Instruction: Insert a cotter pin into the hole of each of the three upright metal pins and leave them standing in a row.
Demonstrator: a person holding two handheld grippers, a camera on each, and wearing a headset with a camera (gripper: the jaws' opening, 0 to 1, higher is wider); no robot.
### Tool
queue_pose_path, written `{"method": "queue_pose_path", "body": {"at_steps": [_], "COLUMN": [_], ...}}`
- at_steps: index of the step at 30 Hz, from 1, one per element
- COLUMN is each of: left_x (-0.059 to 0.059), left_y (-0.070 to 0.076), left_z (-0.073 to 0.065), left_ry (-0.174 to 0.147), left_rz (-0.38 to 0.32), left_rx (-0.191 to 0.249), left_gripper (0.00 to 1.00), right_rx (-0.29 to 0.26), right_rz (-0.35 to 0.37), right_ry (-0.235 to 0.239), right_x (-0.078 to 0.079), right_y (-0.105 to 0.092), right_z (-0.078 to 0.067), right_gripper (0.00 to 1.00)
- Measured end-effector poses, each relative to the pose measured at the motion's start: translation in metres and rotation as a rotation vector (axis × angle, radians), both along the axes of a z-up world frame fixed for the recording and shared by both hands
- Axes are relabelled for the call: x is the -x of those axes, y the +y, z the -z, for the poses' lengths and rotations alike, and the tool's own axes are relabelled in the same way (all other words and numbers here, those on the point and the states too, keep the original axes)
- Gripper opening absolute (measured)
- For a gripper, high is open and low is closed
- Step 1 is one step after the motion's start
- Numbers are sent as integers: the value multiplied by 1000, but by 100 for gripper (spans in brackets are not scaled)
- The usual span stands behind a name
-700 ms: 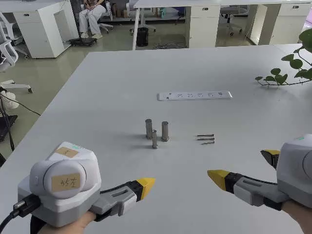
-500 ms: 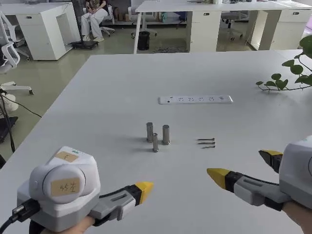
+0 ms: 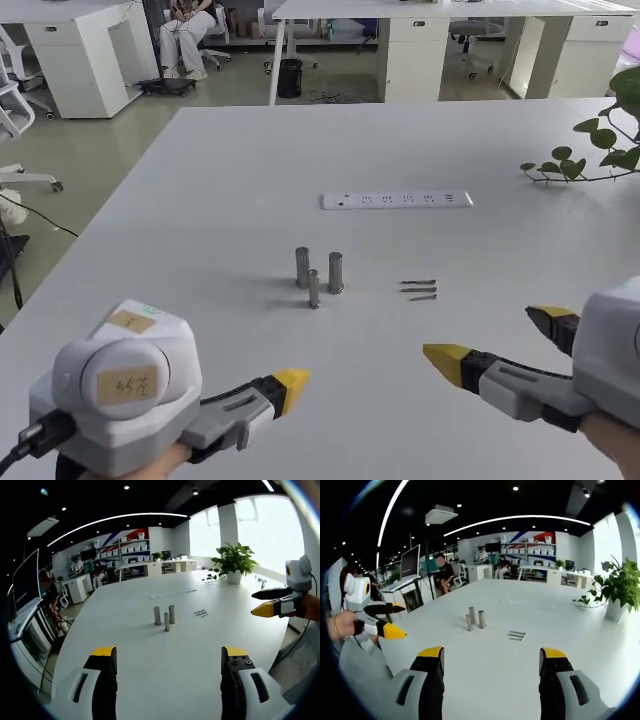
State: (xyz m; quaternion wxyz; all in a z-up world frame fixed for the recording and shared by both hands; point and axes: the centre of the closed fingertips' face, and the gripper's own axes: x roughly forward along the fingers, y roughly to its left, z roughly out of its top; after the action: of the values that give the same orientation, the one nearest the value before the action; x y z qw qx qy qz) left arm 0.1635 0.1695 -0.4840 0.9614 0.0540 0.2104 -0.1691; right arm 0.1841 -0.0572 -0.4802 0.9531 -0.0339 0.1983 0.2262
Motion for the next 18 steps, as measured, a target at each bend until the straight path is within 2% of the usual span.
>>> {"method": "queue_pose_path", "body": {"at_steps": [9,18], "left_x": [-1,-1], "left_y": [1,4], "left_z": [1,0], "left_ry": [7,3], "left_rz": [-2,-9], "left_rx": [-3,-7], "left_gripper": [85,85], "right_rx": [-2,-4], "right_rz": [1,-14], "right_ry": [13,9], "right_x": [-1,-1], "right_y": [0,5], "right_z": [5,3], "right_gripper": [75,75]}}
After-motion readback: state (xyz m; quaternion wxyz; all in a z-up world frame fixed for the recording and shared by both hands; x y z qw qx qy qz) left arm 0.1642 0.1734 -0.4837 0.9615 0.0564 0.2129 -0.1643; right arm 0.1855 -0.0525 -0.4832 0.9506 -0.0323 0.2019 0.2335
